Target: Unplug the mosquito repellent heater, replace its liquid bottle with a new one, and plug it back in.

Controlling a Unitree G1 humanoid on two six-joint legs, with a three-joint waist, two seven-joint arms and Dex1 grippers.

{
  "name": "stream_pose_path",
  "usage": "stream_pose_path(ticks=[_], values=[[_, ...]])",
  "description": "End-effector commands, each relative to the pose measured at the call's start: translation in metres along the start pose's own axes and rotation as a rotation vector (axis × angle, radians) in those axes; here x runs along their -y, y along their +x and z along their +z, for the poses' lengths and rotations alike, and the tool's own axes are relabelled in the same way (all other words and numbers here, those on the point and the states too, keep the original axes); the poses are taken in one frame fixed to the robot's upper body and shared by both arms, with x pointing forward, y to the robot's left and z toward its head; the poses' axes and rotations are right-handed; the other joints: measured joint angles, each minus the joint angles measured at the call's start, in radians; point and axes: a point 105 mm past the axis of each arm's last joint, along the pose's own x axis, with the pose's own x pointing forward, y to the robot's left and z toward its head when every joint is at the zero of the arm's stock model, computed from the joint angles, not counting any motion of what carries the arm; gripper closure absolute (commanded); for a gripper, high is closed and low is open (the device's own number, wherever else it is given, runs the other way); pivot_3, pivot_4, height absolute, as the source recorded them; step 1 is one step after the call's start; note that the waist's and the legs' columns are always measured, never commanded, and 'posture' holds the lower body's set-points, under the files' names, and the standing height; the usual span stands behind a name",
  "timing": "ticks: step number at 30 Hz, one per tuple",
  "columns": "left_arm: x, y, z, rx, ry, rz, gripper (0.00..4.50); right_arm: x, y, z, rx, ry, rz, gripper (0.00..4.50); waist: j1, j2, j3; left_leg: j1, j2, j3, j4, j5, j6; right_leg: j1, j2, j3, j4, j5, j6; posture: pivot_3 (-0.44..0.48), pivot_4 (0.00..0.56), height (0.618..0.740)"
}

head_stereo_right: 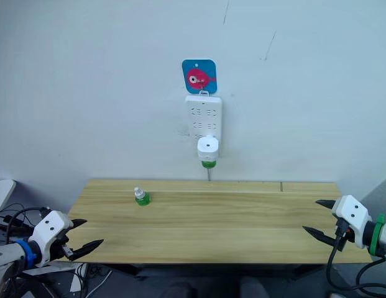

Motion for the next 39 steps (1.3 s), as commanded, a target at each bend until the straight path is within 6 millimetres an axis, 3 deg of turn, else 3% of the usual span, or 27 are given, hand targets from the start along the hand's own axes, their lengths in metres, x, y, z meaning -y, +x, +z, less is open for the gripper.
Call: stream_pose_path(ticks=[1,9,24,33,37,39], values=[[-0.009,-0.003,0.003,0.015,0.016,0.018,0.0,0.007,-0.006,0.013,0.017,-0.043,-0.025,0.01,0.0,0.0,0.0,0.0,0.0,0.0,0.0,0.0,0.0,0.0,0.0,0.0,0.0,0.0,0.0,0.09,0.049,0.73],[-0.015,-0.004,-0.006,0.0,0.001,0.014,0.0,0.005,-0.007,0.011,0.011,-0.039,-0.025,0.01,0.0,0.0,-0.001,0.0,0.0,0.001,0.0,0.0,0.0,0.0,0.0,-0.001,0.0,0.0,0.001,0.087,0.048,0.73],[-0.009,-0.012,0.003,0.099,-0.039,-0.083,0.0,0.001,-0.007,0.004,0.004,-0.032,-0.018,0.01,0.0,0.0,-0.001,0.0,0.0,0.001,0.0,0.0,0.0,0.0,0.0,-0.001,0.001,0.001,0.001,0.089,0.057,0.73],[-0.011,-0.014,0.002,0.089,0.041,-0.072,0.0,0.001,-0.005,-0.001,-0.017,-0.045,-0.026,0.01,0.0,0.0,-0.001,0.001,0.0,0.001,0.0,0.0,0.0,0.0,0.0,-0.001,0.001,0.001,0.001,0.087,0.056,0.73],[-0.014,-0.013,0.011,0.109,0.04,-0.063,0.0,0.0,-0.005,0.001,-0.006,-0.05,-0.026,0.01,0.0,0.0,-0.001,0.001,0.0,0.001,0.0,0.0,0.0,0.0,0.0,-0.001,0.001,0.001,0.001,0.081,0.057,0.73],[-0.013,-0.01,0.024,0.151,0.046,-0.081,0.0,-0.002,-0.006,0.004,0.01,-0.055,-0.018,0.01,0.0,0.0,-0.001,0.001,0.0,0.001,0.0,0.0,0.0,0.0,0.0,-0.001,0.001,0.001,0.001,0.075,0.061,0.73]])
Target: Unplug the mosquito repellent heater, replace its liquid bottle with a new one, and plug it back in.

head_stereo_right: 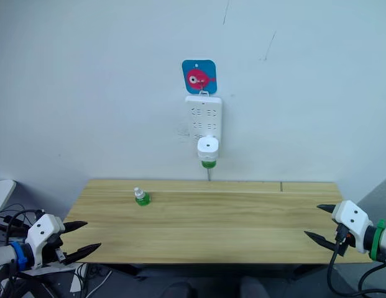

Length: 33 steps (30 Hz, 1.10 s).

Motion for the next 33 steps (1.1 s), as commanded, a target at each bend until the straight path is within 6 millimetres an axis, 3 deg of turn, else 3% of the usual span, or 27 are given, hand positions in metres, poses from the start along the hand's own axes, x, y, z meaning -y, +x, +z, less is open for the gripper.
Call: stream_pose_path(ticks=[1,5,12,17,18,22,33], values=[[-0.01,0.0,0.038,0.092,0.065,0.008,0.0,0.001,-0.004,0.016,0.053,-0.051,-0.004,0.01,0.0,0.0,0.0,0.0,0.0,0.0,0.0,0.0,0.0,0.0,0.0,0.0,0.0,0.0,0.0,0.075,0.061,0.73],[-0.002,0.019,0.075,0.189,0.084,-0.039,0.0,-0.011,0.002,0.037,0.115,-0.065,0.048,0.01,0.0,0.001,0.001,0.0,0.0,0.0,0.0,0.0,0.0,0.0,0.0,0.001,0.0,0.0,0.0,0.044,0.068,0.73],[0.004,0.048,0.148,0.361,0.07,-0.11,0.0,-0.036,0.009,0.108,0.293,-0.077,0.121,0.01,-0.009,0.002,0.002,0.0,0.0,-0.001,0.001,0.0,0.0,0.0,0.004,0.001,0.001,0.001,0.001,-0.011,0.078,0.73],[0.002,0.063,0.183,0.445,0.053,-0.15,0.0,-0.041,0.01,0.148,0.398,-0.065,0.097,0.01,-0.029,0.0,0.004,0.0,-0.001,-0.001,0.001,0.0,0.0,0.0,0.005,0.001,0.0,0.001,0.001,-0.061,0.085,0.73],[0.001,0.068,0.191,0.466,0.058,-0.157,0.18,-0.041,0.01,0.159,0.427,-0.067,0.085,0.0,-0.031,0.0,0.005,-0.001,-0.001,-0.001,0.001,0.0,0.0,0.0,0.005,0.001,0.0,0.001,0.001,-0.085,0.088,0.73],[-0.004,0.083,0.206,0.504,0.06,-0.164,1.19,-0.04,0.008,0.185,0.49,-0.047,0.053,0.0,-0.044,0.0,0.008,-0.001,-0.002,0.0,0.002,0.0,0.0,0.0,0.005,0.001,0.0,0.002,0.003,-0.115,0.091,0.73],[-0.013,0.121,0.245,0.577,0.075,-0.161,1.19,-0.043,0.01,0.214,0.474,-0.054,0.006,0.0,-0.076,-0.003,0.012,-0.002,-0.002,-0.001,0.002,0.0,0.0,0.0,0.005,0.002,-0.002,0.002,0.003,-0.187,0.104,0.73]])
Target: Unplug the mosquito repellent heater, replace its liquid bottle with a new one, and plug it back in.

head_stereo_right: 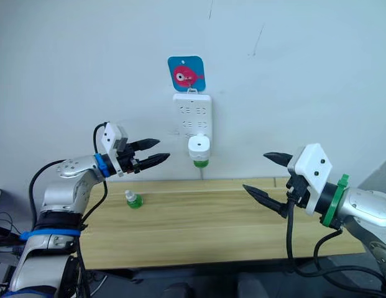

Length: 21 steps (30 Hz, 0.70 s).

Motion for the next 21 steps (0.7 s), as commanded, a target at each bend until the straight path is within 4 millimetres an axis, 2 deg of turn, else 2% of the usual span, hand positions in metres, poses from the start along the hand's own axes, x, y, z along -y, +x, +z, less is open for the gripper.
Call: stream_pose_path(ticks=[1,6,14,21], values=[[-0.004,0.01,0.011,0.026,0.038,-0.006,1.19,-0.006,0.002,0.012,0.025,-0.035,0.006,0.0,-0.008,0.0,0.0,0.0,0.0,0.0,0.0,0.0,0.0,0.0,0.0,0.0,0.0,0.0,0.0,-0.193,0.106,0.73],[-0.011,0.023,0.009,0.028,0.025,-0.003,1.19,-0.008,0.004,0.016,0.025,-0.038,-0.001,0.0,-0.032,-0.001,0.002,-0.001,0.0,0.0,0.0,0.0,0.0,0.0,0.0,0.0,-0.001,0.0,0.0,-0.216,0.11,0.73],[-0.022,0.04,0.017,0.039,0.031,0.005,1.19,-0.012,0.005,0.015,0.014,-0.035,-0.008,0.0,-0.05,-0.004,0.009,-0.001,0.0,-0.001,0.0,0.0,0.0,0.0,0.0,0.001,-0.001,0.0,0.001,-0.242,0.113,0.73],[-0.009,0.046,0.021,0.012,0.042,-0.138,1.19,-0.015,0.002,0.013,0.007,-0.025,-0.011,0.0,-0.055,-0.007,0.013,-0.001,0.0,-0.001,0.0,0.0,0.0,0.0,0.0,0.0,-0.001,0.001,0.003,-0.268,0.116,0.73]])
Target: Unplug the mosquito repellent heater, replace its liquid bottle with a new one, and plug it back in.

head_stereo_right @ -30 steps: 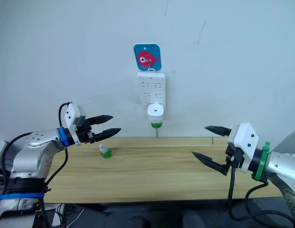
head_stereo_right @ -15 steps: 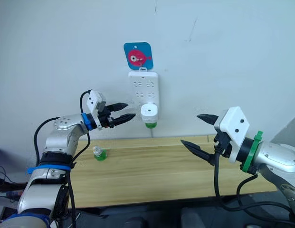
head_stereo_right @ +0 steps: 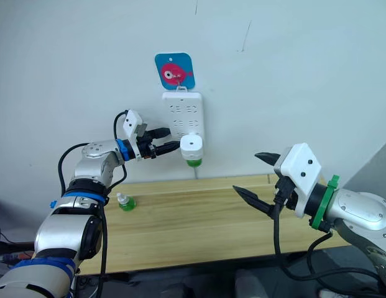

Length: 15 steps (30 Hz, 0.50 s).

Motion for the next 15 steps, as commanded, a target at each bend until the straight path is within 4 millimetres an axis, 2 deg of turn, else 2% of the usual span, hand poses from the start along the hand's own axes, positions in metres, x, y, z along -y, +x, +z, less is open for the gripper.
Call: stream_pose_path(ticks=[1,6,14,15], values=[[0.009,0.008,0.02,0.017,0.057,-0.107,1.19,-0.002,-0.005,0.008,0.022,-0.034,-0.011,0.0,-0.006,-0.001,0.002,0.0,0.0,0.0,0.0,0.0,0.0,0.0,0.0,0.0,0.0,0.0,0.0,-0.27,0.117,0.73],[0.012,0.008,0.032,0.024,0.064,-0.168,1.19,-0.006,-0.007,0.006,0.019,-0.015,0.009,0.0,-0.019,-0.001,0.004,-0.003,0.0,0.0,0.0,-0.001,0.001,-0.002,0.0,0.001,-0.001,-0.001,0.002,-0.271,0.116,0.73],[0.012,0.009,0.035,0.03,0.069,-0.169,1.19,-0.007,-0.004,0.007,0.036,0.006,0.018,0.0,-0.02,0.0,0.004,-0.009,0.0,-0.005,0.0,-0.001,0.001,-0.006,-0.001,0.0,-0.001,-0.001,0.002,-0.262,0.121,0.73],[0.012,0.009,0.035,0.031,0.067,-0.168,1.36,-0.006,-0.001,0.008,0.047,0.014,0.017,0.0,-0.02,0.0,0.005,-0.009,0.0,-0.005,0.0,-0.001,0.001,-0.006,-0.001,0.0,-0.001,-0.001,0.002,-0.262,0.121,0.73]])
